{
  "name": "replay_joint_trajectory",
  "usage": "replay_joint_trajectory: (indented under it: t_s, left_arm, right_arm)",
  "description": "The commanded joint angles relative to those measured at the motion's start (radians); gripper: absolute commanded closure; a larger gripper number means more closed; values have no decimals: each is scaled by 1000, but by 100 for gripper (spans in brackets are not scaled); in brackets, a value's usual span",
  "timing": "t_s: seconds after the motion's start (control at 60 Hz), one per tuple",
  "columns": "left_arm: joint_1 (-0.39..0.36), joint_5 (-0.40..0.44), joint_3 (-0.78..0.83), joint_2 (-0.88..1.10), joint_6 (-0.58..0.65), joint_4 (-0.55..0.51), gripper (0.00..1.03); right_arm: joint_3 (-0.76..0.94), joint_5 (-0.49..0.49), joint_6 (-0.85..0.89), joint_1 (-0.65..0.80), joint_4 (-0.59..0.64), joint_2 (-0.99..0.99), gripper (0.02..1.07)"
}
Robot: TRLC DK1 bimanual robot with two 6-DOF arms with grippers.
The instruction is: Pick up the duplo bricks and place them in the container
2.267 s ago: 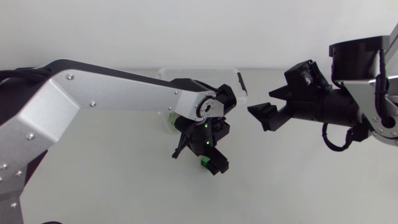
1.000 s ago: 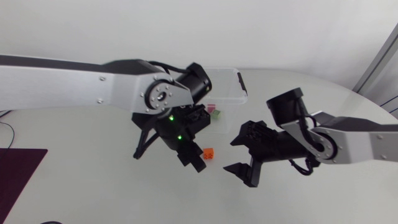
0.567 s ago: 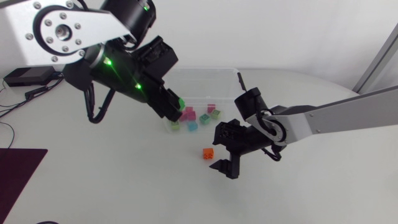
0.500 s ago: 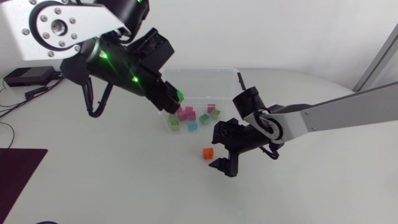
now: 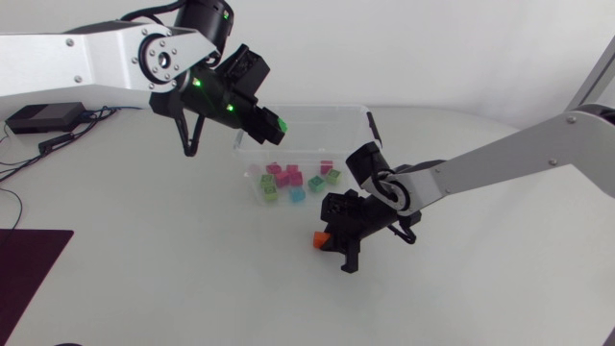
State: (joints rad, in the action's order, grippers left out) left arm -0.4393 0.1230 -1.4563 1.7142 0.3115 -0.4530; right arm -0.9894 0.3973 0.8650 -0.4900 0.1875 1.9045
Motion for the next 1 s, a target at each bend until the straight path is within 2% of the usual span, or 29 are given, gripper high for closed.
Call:
replay_joint_trajectory:
  t_s: [0.0, 0.033, 0.117, 0.233, 0.267, 0.4, 0.567, 0.817, 0.983]
  left_arm:
    - [11, 9, -53, 53, 1, 25, 68]
    - [11, 9, -55, 58, 1, 25, 68]
    - [13, 9, -82, 102, -6, 46, 64]
    - [19, 4, -122, 159, -6, 45, 12]
    - [19, 1, -122, 166, -5, 43, 6]
    - [17, -16, -107, 163, 1, 30, 5]
    - [22, -75, -78, 111, 35, -55, 5]
    - [36, -118, 134, -165, 103, -72, 5]
    - [77, -118, 174, -300, 90, -104, 5]
  right_arm:
    - [14, 3, 22, 1, 36, -30, 92]
    - [29, 3, 22, 2, 38, -53, 95]
    - [63, 5, 20, 8, 55, -128, 96]
    - [89, 12, 14, 45, 105, -248, 96]
    - [94, 12, 8, 51, 115, -278, 96]
    - [87, 26, -9, 88, 159, -400, 96]
    - [3, 26, -67, 130, 202, -490, 96]
    - [-157, 2, -195, 149, 150, -432, 95]
    - [-242, -34, -245, 139, 95, -340, 94]
